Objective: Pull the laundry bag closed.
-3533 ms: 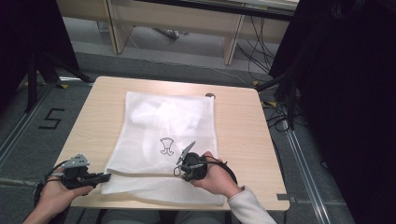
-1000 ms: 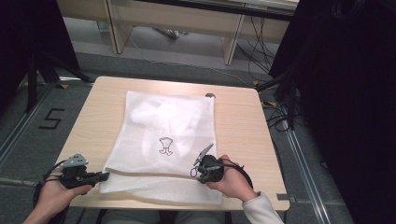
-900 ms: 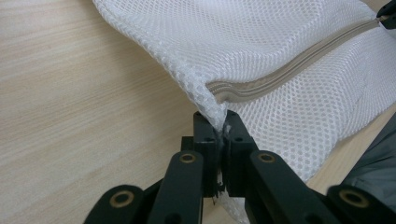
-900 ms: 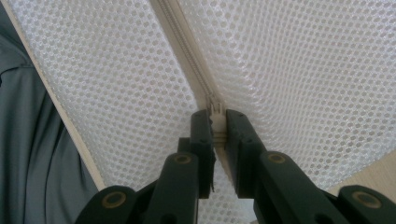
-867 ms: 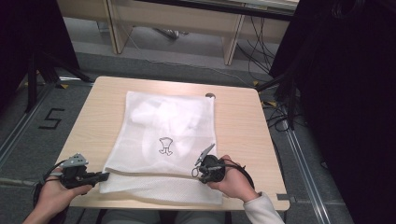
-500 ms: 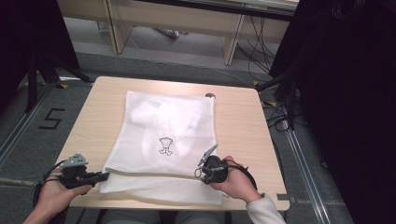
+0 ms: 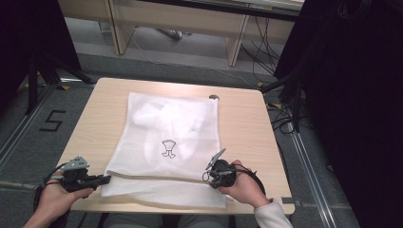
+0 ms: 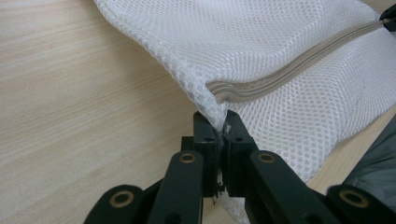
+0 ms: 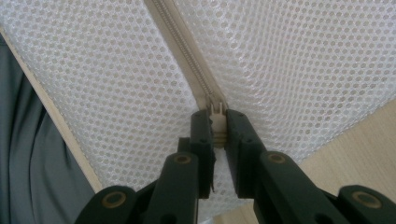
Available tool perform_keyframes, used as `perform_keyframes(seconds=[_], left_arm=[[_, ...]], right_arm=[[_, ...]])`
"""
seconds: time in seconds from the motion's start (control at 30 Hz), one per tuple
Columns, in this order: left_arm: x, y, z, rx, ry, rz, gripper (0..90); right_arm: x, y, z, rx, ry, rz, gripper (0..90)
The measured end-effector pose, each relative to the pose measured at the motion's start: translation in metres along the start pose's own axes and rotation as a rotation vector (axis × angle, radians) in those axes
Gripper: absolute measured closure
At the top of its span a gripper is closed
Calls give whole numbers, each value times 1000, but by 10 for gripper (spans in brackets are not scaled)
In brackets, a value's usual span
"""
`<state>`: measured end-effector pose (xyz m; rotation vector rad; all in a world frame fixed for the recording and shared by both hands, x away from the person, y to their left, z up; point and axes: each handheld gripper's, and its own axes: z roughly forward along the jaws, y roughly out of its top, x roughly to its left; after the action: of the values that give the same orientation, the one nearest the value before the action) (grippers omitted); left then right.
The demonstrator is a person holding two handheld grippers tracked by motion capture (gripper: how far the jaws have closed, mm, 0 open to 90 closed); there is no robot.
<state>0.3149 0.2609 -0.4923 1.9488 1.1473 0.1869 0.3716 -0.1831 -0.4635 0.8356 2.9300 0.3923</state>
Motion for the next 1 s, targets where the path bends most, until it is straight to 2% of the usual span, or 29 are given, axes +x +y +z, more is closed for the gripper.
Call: perform_keyframes(seconds=[0.1,0.3,0.37,0.43,0.5,0.53,0.83,1.0], left_arm=[[0,0,0,-1,0,0,858],[0,0,0,2,0,0,858],[0,0,0,-1,2,-1,857],[0,0,0,0,2,0,857],[0,0,0,0,0,0,857],[0,0,0,0,1,0,857],[0,0,0,-1,-2,-1,857],[0,0,0,1,1,0,857]], right_arm=[[-3,-1,1,2,6,-9,824],[-5,-5,1,12,1,13,824],[-7,-7,2,14,6,-6,824],[-6,-8,3,18,9,21,824],[-9,-9,3,16,11,3,824],[-8,-9,2,18,9,18,824],[-7,-11,3,31,15,30,824],[-9,-11,4,34,12,14,824]])
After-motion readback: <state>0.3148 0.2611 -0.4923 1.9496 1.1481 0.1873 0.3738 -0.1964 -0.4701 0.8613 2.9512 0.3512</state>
